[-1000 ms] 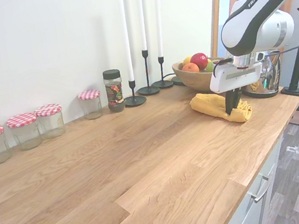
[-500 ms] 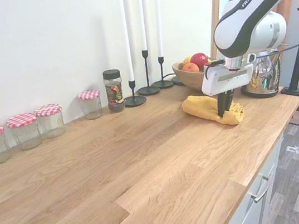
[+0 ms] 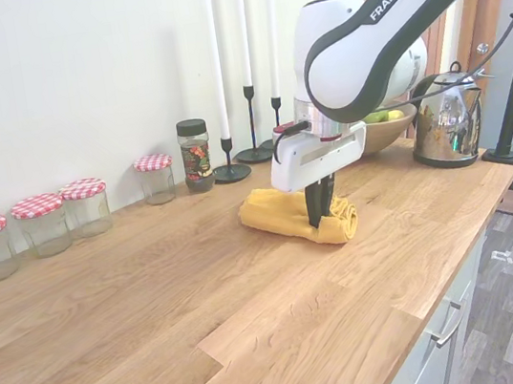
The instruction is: Wipe the counter
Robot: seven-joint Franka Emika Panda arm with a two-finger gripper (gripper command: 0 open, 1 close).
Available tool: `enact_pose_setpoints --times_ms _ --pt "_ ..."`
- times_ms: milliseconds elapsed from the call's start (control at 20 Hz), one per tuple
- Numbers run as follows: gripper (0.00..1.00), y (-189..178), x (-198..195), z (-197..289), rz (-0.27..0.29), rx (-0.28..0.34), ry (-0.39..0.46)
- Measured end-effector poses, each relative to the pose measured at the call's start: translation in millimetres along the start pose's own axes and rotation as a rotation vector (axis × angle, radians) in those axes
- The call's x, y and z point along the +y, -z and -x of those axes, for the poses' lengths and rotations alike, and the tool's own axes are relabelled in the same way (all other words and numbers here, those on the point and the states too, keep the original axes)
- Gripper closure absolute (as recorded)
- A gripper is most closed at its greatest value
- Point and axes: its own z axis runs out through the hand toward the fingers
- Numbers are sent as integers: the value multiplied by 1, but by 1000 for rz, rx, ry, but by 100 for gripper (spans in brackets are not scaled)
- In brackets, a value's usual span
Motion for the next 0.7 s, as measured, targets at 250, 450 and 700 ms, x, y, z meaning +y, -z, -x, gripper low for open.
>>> enact_pose_setpoints --times_ms 250,450,700 --pt "100 1 -47 49 24 24 81" --pt "100 5 -79 99 45 40 158" --pt "100 14 -105 153 62 52 247"
